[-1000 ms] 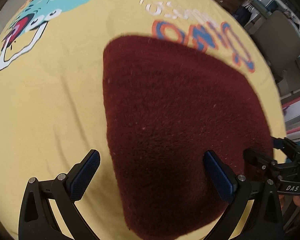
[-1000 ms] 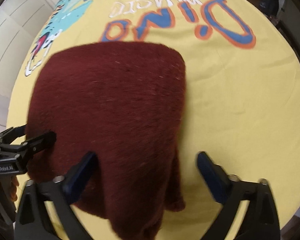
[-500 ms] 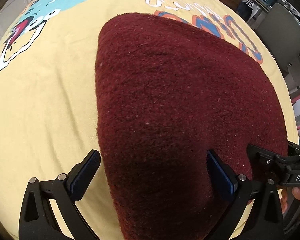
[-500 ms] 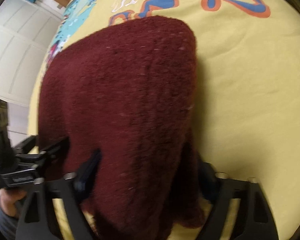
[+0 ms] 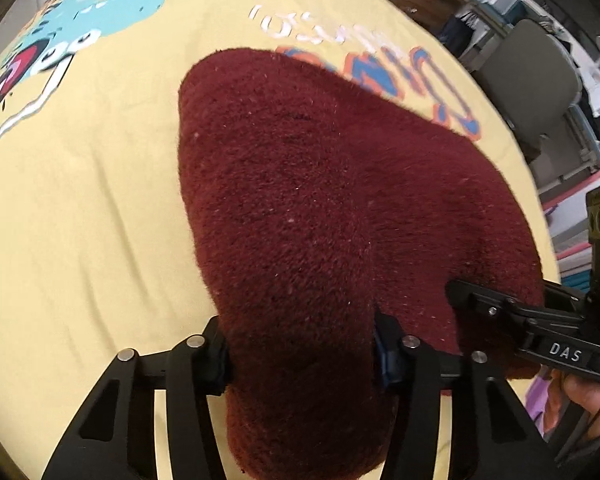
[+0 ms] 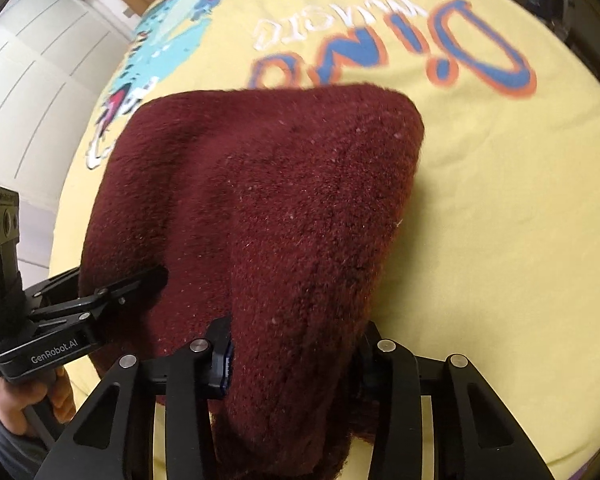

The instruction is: Fold small clothes

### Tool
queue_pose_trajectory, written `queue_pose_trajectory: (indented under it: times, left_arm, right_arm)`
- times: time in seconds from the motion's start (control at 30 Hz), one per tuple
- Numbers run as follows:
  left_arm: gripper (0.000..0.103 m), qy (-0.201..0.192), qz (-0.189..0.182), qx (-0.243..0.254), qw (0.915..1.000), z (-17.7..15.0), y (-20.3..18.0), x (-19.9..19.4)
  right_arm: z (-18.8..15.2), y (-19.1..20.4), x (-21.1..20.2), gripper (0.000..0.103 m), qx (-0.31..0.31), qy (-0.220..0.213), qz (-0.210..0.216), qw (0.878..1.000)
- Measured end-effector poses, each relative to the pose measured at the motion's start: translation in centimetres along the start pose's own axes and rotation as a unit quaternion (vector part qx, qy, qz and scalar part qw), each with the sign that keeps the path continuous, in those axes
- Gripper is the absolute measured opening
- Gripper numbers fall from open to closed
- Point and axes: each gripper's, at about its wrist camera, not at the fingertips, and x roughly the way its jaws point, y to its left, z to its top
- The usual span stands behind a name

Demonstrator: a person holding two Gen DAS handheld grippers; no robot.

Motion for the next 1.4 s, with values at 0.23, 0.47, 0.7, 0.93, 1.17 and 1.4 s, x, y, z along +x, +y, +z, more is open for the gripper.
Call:
queue_pose_trajectory:
  times: [0.23, 0.47, 0.7, 0.93, 1.17, 1.4]
  left_arm:
    - [0.045, -0.044, -0.020, 0.012, 0.9988, 0.1, 2.1, -6.0]
    - [0.045, -0.064, -0.005, -0.008, 0.9979, -2.2, 7.1, -9.8]
    - [0.047, -0.028, 0.008, -0.053, 0.9982, -5.7, 11.3, -7.2]
    - [0.064, -0.025, 0.026, -0.062, 0.9974, -7.4, 12.1, -5.9]
    - [0.080, -0.011, 0.062, -0.064, 0.9960, -6.6, 12.4, -8.4]
    - [0.102, -0.038, 0.089, -0.057, 0.9936, -8.4, 12.5, -11.4]
  right_arm:
    - [0.7, 5.2, -2.1, 0.042, -0.039, -0.028, 0.020, 0.999]
    - [1.1, 11.6, 2.4, 0.043, -0.064, -0.012, 0.004, 0.998]
    - [-0.9, 12.2, 8.3, 0.046, -0.062, 0.032, -0.020, 0.997]
    - [-0.1, 11.9, 8.5, 0.064, -0.062, 0.020, -0.039, 0.997]
    - [-1.0, 12.4, 4.7, 0.081, -0.086, -0.026, -0.069, 0.994]
    - [-3.0, 11.9, 2.6, 0.103, -0.096, -0.055, -0.072, 0.991]
